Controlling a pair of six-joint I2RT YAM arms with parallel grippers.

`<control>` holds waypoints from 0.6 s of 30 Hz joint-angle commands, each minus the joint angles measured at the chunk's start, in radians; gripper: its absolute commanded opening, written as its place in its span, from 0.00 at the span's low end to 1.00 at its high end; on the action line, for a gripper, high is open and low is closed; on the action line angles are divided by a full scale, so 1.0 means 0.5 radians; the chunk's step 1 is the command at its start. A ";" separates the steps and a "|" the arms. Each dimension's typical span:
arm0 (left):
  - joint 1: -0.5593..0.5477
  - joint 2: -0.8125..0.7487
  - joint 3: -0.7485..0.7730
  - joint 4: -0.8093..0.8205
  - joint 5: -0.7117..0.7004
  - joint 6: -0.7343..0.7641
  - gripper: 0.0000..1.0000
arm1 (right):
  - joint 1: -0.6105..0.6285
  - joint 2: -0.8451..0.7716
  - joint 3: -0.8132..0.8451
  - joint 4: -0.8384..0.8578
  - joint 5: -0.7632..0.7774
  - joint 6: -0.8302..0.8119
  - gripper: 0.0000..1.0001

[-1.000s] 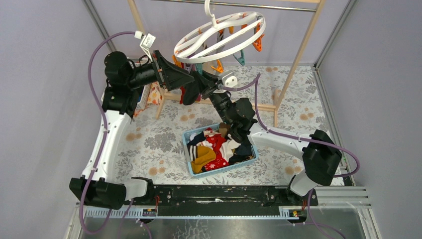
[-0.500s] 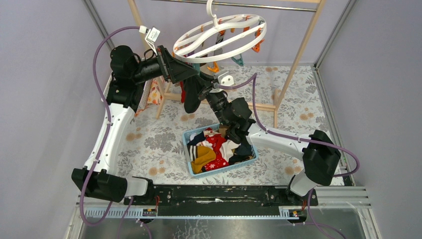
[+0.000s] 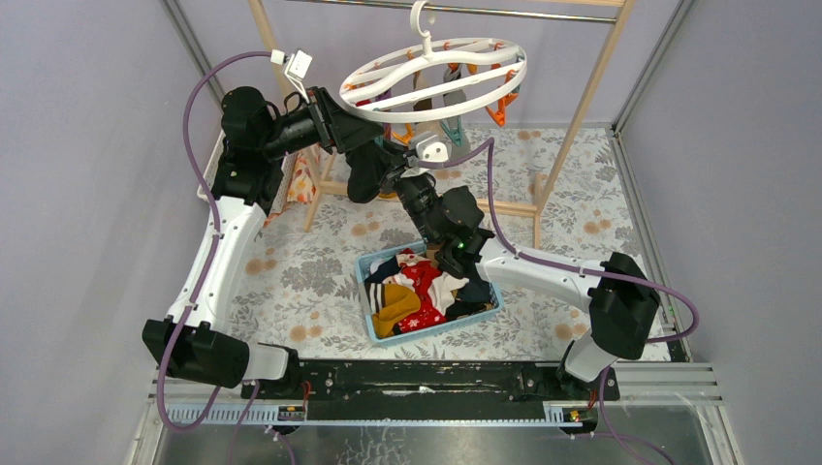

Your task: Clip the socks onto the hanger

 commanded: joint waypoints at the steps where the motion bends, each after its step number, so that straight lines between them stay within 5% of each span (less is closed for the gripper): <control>1: -0.016 0.004 0.019 0.153 -0.099 -0.018 0.46 | 0.068 0.011 0.080 -0.062 -0.069 0.049 0.00; 6: -0.017 0.005 0.021 0.124 -0.118 0.000 0.23 | 0.067 -0.025 0.054 -0.112 -0.053 0.091 0.10; 14: -0.003 -0.036 -0.022 0.086 -0.057 0.003 0.06 | 0.068 -0.385 -0.217 -0.520 0.113 0.216 0.71; 18: 0.015 -0.046 -0.017 0.081 -0.020 0.004 0.05 | 0.069 -0.662 -0.419 -0.950 0.165 0.440 0.87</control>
